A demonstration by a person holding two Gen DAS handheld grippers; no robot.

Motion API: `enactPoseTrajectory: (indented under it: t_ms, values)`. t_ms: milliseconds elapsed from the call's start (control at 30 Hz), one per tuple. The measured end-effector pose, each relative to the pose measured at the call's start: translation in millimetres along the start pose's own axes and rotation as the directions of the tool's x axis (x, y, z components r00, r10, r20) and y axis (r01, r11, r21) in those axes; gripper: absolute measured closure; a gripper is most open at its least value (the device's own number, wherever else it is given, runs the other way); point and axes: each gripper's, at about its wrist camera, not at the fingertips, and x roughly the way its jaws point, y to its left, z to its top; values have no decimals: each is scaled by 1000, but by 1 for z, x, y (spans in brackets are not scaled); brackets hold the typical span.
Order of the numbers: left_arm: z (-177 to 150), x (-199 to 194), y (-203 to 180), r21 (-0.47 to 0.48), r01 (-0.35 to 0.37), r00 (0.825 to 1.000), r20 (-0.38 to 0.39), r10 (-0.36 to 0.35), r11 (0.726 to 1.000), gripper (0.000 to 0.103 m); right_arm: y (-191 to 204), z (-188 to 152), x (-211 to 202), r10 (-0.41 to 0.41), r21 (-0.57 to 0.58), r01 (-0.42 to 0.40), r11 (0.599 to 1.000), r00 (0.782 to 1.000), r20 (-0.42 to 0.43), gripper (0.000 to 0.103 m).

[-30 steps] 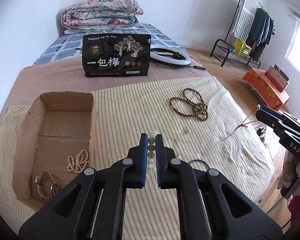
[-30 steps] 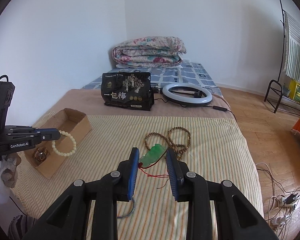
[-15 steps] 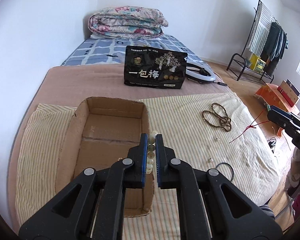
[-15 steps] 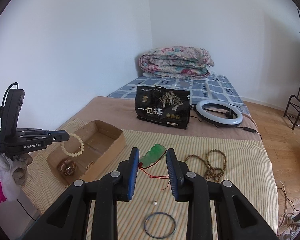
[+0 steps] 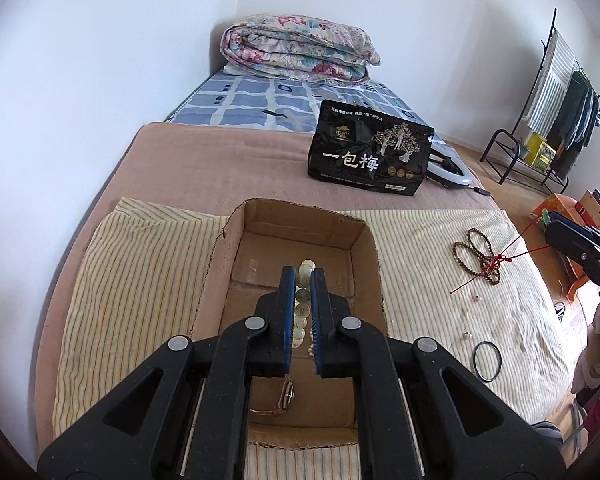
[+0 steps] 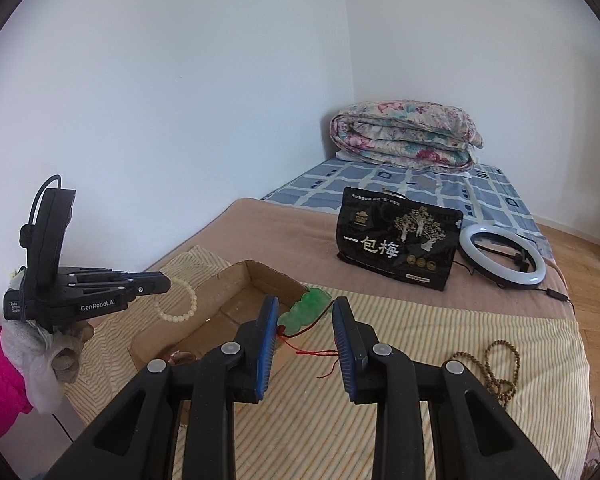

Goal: Organize jewelry
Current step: 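Carry the bracelet with the left tool while the right tool carries the pendant to the box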

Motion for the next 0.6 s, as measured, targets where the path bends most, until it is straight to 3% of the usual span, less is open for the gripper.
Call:
enactPoseTrajectory:
  t_ms: [600]
  values:
    - [-11, 26, 24, -49, 23, 999, -41, -25, 999, 98, 32, 23, 76, 63, -43, -65, 997, 997, -52, 75]
